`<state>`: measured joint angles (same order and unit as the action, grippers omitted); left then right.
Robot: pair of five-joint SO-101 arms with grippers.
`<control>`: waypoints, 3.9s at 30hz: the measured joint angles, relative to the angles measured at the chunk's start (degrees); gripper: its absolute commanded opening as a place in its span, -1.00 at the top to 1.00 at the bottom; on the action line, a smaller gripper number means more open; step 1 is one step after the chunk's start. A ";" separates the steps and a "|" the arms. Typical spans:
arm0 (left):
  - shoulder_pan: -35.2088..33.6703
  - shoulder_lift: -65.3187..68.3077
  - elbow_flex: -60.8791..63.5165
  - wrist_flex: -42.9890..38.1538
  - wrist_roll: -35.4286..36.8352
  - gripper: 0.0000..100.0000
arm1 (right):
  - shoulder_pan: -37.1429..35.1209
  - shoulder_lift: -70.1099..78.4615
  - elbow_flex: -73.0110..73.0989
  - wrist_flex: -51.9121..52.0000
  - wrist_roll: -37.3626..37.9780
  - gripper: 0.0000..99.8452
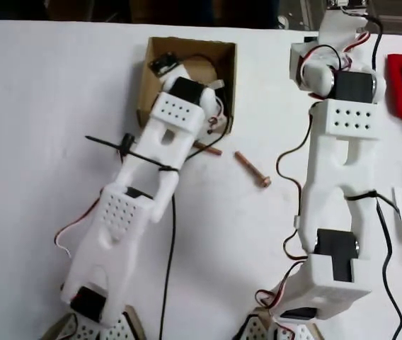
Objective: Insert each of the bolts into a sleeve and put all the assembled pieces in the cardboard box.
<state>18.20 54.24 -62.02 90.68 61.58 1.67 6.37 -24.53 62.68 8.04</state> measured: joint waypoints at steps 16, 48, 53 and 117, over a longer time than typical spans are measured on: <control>0.00 0.00 2.29 1.14 4.13 0.48 | -0.26 0.00 0.00 0.00 0.00 0.96; -4.04 0.53 15.56 -9.93 15.03 0.63 | -0.26 0.00 0.00 0.00 0.00 0.96; -4.13 1.49 15.30 -10.64 15.03 0.97 | -0.26 0.00 0.00 0.00 0.00 0.96; -1.85 5.10 7.82 -9.14 -12.92 0.95 | -0.26 0.00 0.00 0.00 0.00 0.96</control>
<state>16.35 59.34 -54.20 81.54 48.66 1.41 6.37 -24.53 62.68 8.04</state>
